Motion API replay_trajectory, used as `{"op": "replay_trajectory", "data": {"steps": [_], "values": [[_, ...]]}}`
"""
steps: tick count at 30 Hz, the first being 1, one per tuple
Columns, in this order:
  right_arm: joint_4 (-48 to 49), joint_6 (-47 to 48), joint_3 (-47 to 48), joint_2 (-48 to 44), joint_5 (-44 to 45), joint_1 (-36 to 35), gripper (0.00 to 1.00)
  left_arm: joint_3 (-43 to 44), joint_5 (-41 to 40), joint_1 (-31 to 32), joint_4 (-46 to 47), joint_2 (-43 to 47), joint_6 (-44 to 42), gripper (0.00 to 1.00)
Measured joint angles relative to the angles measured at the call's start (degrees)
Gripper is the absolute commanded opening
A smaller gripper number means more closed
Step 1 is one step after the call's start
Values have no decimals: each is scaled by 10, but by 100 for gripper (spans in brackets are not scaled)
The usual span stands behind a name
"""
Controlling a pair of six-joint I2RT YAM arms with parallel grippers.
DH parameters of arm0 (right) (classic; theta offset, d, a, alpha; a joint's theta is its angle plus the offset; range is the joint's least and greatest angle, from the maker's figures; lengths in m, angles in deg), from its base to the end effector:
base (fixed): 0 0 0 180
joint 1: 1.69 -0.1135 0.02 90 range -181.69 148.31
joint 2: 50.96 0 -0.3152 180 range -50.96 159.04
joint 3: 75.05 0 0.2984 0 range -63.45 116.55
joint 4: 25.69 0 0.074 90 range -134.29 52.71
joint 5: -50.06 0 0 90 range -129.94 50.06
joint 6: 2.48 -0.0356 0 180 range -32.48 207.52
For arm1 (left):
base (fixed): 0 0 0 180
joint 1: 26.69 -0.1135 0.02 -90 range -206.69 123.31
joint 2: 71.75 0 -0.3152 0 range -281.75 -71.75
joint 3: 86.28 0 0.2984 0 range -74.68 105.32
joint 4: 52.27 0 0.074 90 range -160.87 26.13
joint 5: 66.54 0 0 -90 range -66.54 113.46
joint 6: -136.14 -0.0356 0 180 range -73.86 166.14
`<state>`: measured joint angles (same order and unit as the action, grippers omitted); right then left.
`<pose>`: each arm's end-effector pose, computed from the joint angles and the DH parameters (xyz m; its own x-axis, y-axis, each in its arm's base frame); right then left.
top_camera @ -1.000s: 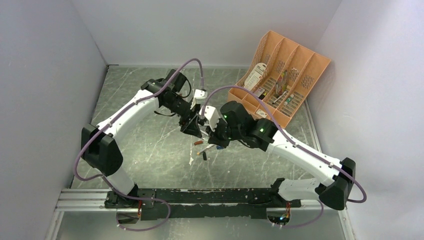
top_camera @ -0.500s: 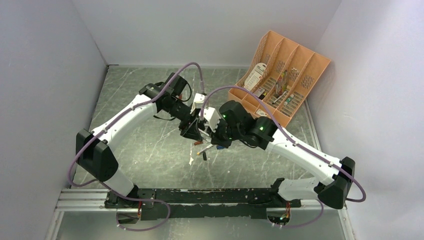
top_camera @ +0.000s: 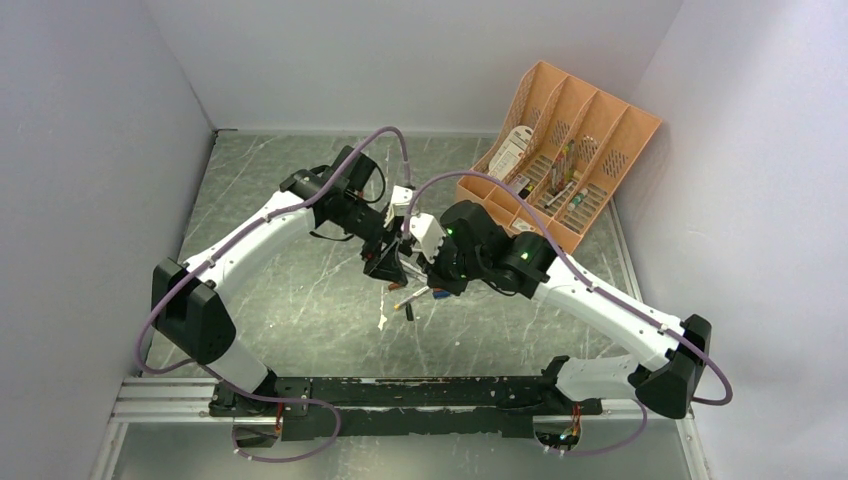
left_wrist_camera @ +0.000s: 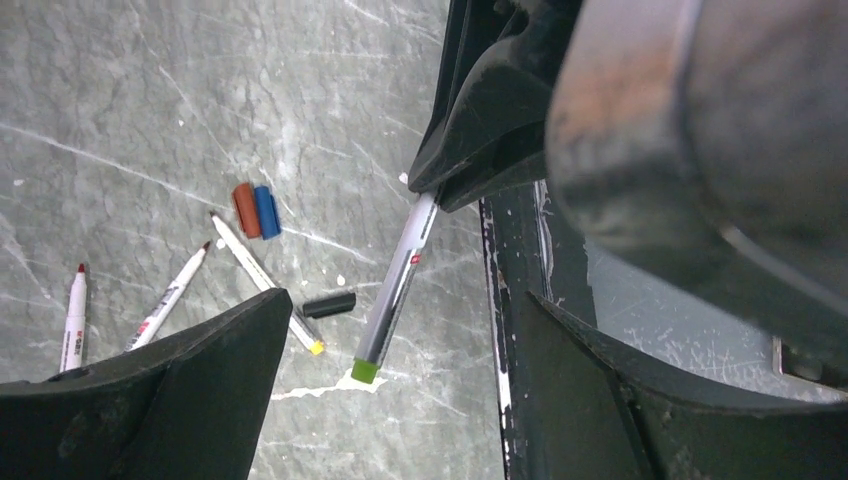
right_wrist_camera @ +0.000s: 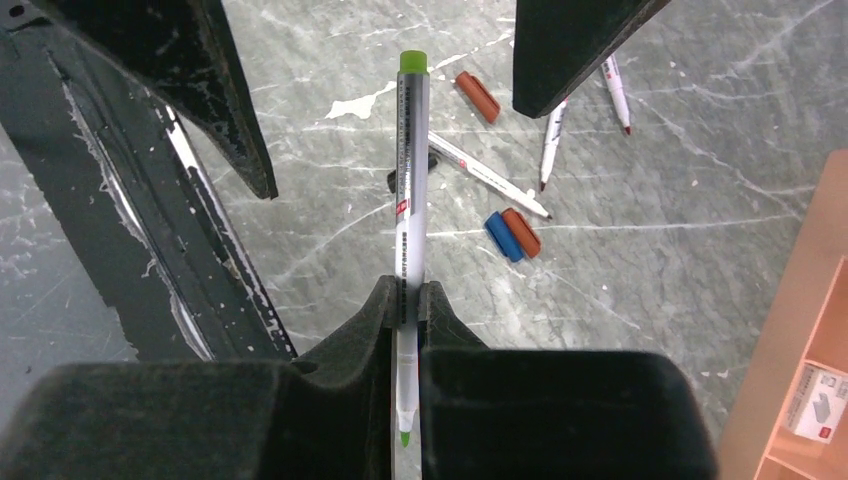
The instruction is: Insert the pens into the pen caps
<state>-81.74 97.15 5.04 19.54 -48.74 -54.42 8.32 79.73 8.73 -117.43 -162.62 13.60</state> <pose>0.1678 0.2295 0.3812 -0.2906 -0.6548 -0.6977 -0.9117 0.4108 -0.0059 0.2822 -0.2371 0.3657 -0.2559 0.5485 -0.7960 0.9295 -0.0866 -0.3585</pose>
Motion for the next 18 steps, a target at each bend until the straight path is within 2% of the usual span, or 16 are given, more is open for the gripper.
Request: {"op": "replay_trajectory", "data": {"steps": [8, 18], "values": [[40, -10, -15, -14, 21, 2, 0, -7, 14, 1, 49, 6, 26, 96], [87, -26, -37, -49, 31, 3, 0, -7, 14, -20, 62, 24, 33, 95]]}}
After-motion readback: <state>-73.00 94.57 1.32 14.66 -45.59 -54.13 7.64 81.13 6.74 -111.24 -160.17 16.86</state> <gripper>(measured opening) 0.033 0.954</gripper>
